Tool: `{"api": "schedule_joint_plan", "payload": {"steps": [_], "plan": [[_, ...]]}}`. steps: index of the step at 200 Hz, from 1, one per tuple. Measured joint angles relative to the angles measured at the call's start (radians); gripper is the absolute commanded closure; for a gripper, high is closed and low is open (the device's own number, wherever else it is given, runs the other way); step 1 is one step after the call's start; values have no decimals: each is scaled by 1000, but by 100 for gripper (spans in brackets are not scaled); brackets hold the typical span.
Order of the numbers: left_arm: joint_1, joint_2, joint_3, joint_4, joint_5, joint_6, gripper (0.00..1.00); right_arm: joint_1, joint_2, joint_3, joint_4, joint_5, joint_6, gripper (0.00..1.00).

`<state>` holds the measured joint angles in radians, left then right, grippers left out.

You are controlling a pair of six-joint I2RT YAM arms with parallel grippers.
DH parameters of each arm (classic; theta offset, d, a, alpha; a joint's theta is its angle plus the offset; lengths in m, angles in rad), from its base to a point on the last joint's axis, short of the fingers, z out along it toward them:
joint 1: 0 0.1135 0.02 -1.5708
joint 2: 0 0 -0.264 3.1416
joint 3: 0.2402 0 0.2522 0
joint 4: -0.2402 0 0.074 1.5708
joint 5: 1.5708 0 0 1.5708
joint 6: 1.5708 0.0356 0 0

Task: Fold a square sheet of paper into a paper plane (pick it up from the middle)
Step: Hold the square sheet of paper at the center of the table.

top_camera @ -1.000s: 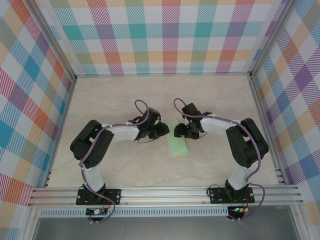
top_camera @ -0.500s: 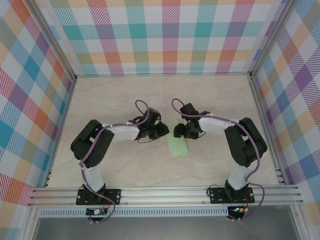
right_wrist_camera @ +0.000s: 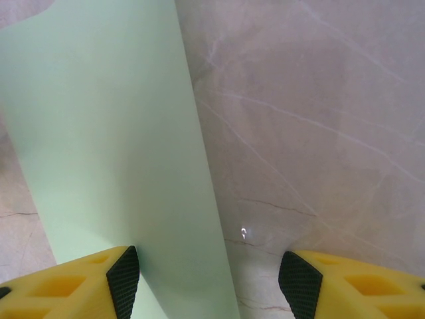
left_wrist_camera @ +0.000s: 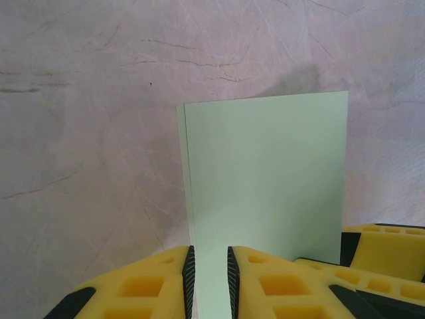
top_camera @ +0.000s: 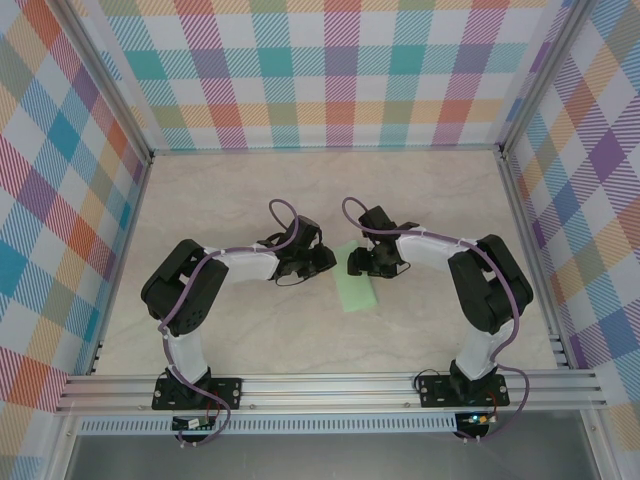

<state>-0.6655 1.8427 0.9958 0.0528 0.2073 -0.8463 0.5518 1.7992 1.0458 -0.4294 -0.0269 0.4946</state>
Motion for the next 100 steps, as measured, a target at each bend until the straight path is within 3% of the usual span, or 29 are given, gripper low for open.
{"api": "schedule_joint_plan", "payload": {"steps": [100], "plan": [[0,-42,0,-35,-72,2,79,0,21,27,-36,1,-31,36]]}}
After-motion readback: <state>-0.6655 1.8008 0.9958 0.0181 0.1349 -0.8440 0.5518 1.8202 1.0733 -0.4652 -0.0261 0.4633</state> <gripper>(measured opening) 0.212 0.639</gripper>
